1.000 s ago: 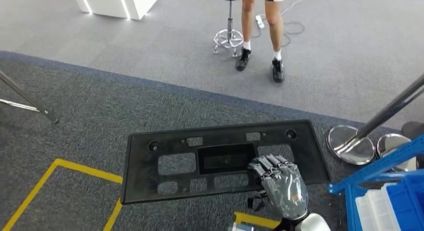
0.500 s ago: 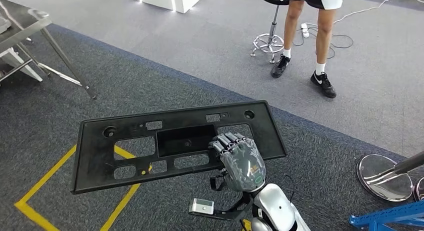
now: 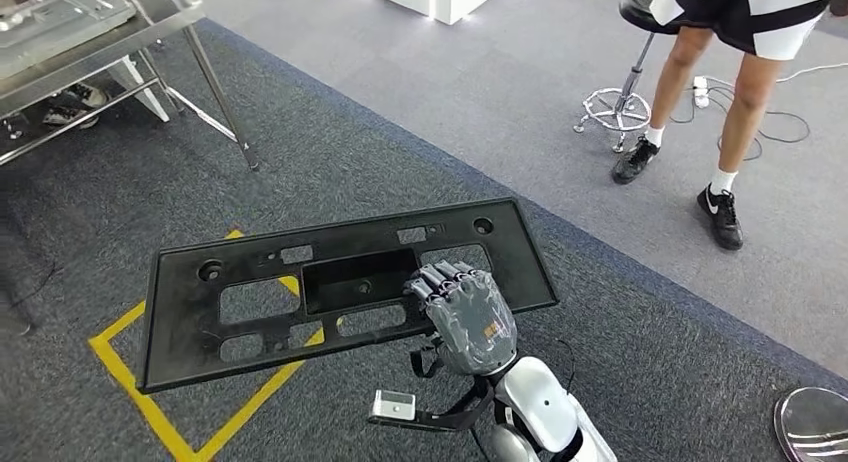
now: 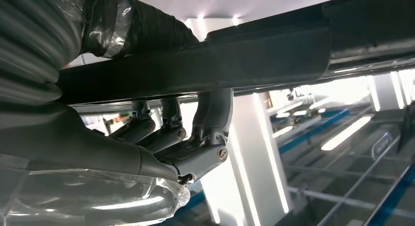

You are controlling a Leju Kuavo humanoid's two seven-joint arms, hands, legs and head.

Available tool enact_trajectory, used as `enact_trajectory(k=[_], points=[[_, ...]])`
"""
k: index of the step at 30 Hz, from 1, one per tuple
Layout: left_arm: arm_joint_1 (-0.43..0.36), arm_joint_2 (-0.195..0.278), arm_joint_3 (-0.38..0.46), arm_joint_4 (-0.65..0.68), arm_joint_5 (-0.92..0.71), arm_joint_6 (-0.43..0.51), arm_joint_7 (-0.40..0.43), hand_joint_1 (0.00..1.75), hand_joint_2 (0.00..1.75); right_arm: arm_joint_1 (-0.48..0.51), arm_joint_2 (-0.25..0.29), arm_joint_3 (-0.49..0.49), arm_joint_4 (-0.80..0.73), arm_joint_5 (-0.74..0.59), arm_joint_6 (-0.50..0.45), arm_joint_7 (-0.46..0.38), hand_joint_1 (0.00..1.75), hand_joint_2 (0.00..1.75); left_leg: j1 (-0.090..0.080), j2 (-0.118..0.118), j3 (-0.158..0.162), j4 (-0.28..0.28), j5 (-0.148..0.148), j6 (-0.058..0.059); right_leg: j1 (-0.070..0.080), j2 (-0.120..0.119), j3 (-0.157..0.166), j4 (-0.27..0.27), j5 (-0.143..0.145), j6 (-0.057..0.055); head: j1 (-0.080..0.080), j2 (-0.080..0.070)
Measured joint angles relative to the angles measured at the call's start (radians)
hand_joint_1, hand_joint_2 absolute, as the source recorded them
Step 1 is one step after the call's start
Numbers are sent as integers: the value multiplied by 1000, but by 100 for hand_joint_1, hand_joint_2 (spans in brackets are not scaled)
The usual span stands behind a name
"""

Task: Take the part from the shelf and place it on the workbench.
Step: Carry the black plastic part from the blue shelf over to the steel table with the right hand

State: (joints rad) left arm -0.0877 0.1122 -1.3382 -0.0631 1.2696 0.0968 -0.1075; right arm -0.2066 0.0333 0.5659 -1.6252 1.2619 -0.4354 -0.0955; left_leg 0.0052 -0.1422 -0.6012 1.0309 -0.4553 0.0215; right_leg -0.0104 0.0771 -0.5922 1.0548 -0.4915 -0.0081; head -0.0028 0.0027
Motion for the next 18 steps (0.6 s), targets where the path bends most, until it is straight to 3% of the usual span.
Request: enact_trajectory(k=[1, 2, 3, 5, 7, 8, 9, 10, 12, 14, 16, 17, 18], points=[[3, 0, 0, 0, 2, -4, -4, 0, 0, -2, 1, 0, 0, 0, 0, 0, 175, 175, 3, -9, -3, -2, 1, -6, 0, -12, 2, -3, 1, -5, 0, 0], [6, 0, 0, 0, 5, -9, -8, 0, 0, -4, 2, 0, 0, 0, 0, 0, 175, 175, 3, 5, -5, 1, -2, -12, 0, -25, 7, -10, 3, -12, 0, 0], [7, -1, 0, 0, 8, -13, -11, 0, 0, -6, 3, 0, 0, 1, 0, 0, 175, 175, 2, 33, -13, 19, -12, -17, -2, -38, 13, -17, 5, -17, 0, 0], [3, -3, 0, 1, 11, -16, -10, 0, 0, -7, 6, 0, 0, 1, 0, 0, 175, 175, 0, 107, -58, 111, -58, -26, -1, -69, 23, -27, 4, -27, -1, 0], [0, -4, 0, 1, 12, -16, -3, 0, 0, -4, 6, 0, 0, 4, 1, 2, 175, 175, 5, 133, -122, 231, -103, -34, 2, -100, 26, -27, -1, -31, -1, 0], [1, -4, 0, 1, 12, -16, 1, 0, 0, -3, 6, 0, 0, 7, 2, 2, 175, 175, 8, 136, -138, 256, -103, -37, 3, -115, 27, -27, -4, -31, -1, 0], [2, -5, 0, 1, 12, -15, 3, 0, 0, -2, 6, 0, 0, 9, 3, 3, 175, 175, 10, 139, -135, 244, -84, -38, 3, -129, 30, -27, -7, -30, -1, 0], [4, -5, 0, 1, 12, -14, 4, 0, 0, -2, 6, 0, 0, 11, 3, 3, 175, 175, 11, 147, -109, 191, -48, -37, 4, -142, 34, -27, -11, -28, -1, 0], [4, -4, 0, 1, 15, -11, 6, 0, 0, -2, 6, 0, -1, 19, 4, 6, 175, 175, 3, 187, -40, 54, 8, -29, 6, -167, 44, -27, -19, -22, -1, 0], [2, -4, 0, 1, 19, -9, 6, 0, 0, -2, 6, 0, -2, 32, 8, 10, 175, 175, -8, 211, -9, -11, 18, -16, 10, -187, 51, -28, -26, -12, -1, 0], [4, -4, 0, 2, 23, -9, 6, 0, 0, -2, 7, 0, -5, 44, 12, 13, 175, 175, -11, 192, -6, -17, 16, -3, 11, -204, 58, -33, -31, -1, -1, 0], [6, -4, 0, 2, 25, -9, 5, 0, 0, -2, 7, 0, -7, 49, 13, 14, 175, 175, -9, 180, -2, -23, 18, 2, 10, -196, 63, -30, -35, 4, -1, 0], [6, -4, 0, 3, 26, -9, 5, 0, 0, -3, 7, 0, -9, 51, 14, 15, 175, 175, -6, 168, 3, -29, 21, 8, 9, -173, 58, -11, -49, 9, -1, 0]])
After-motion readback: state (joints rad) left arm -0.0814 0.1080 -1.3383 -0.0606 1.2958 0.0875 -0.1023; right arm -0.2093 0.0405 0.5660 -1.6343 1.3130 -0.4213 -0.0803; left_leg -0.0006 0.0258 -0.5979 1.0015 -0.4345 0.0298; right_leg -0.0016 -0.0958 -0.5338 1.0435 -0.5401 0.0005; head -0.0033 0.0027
